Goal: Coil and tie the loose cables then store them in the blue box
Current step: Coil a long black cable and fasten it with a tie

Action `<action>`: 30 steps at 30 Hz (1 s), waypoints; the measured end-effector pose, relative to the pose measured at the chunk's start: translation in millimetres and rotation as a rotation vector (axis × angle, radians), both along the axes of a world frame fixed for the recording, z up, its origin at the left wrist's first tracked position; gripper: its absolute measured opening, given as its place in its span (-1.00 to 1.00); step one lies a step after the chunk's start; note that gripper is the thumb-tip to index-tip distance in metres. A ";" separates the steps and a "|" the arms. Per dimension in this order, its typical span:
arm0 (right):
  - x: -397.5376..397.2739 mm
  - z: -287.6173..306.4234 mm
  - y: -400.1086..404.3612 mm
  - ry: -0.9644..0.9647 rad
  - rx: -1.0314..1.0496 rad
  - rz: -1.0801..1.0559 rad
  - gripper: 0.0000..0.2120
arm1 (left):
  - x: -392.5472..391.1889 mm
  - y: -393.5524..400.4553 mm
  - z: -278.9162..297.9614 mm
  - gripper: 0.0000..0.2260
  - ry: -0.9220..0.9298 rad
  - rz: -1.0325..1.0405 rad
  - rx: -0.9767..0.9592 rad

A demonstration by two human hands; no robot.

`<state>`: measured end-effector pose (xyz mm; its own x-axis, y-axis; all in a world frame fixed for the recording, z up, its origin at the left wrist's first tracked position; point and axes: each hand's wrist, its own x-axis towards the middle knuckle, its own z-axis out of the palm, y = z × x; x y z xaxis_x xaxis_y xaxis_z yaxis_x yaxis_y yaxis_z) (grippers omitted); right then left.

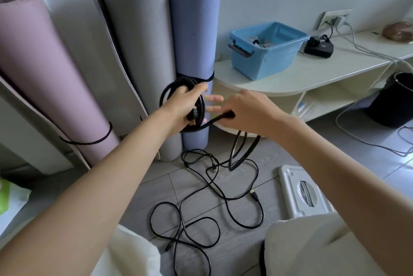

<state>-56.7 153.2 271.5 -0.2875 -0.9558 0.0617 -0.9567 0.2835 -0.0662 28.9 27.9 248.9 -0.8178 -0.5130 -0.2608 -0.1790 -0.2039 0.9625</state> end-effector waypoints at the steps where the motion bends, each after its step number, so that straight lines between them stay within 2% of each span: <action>1: -5.7 2.2 2.9 -0.006 -0.020 -0.012 -0.66 | 2.4 1.9 1.7 -0.81 -0.042 -0.097 0.022; 3: -12.3 3.6 8.5 -0.047 -0.035 -0.019 -0.58 | 6.6 3.0 3.5 -0.74 -0.100 -0.233 0.013; 8: -17.6 0.6 13.8 -0.193 -0.019 0.013 -0.68 | 14.6 6.2 9.6 -0.60 -0.190 -0.511 -0.002; 12: -23.8 5.5 14.8 -0.257 -0.168 -0.014 -0.63 | 15.6 16.0 14.7 -0.66 -0.176 -0.657 -0.002; 16: -32.2 -0.3 10.8 -0.249 -0.293 -0.012 -0.78 | 16.7 13.5 15.3 -0.72 -0.143 -0.778 0.074; 20: -40.9 -7.5 9.4 -0.205 -0.354 0.038 -0.80 | 20.3 14.1 15.1 -0.77 -0.196 -0.922 0.096; 23: -39.6 1.2 6.6 -0.419 -0.292 -0.045 -0.74 | 21.2 12.0 15.4 -0.85 -0.153 -0.994 0.124; 26: -38.8 9.2 6.3 -0.654 -0.181 -0.056 -0.80 | 21.5 1.8 16.8 -0.87 -0.072 -1.030 0.213; 30: -45.2 8.1 6.7 -0.781 -0.051 -0.047 -0.89 | 22.0 -10.3 16.4 -0.87 -0.013 -0.928 0.187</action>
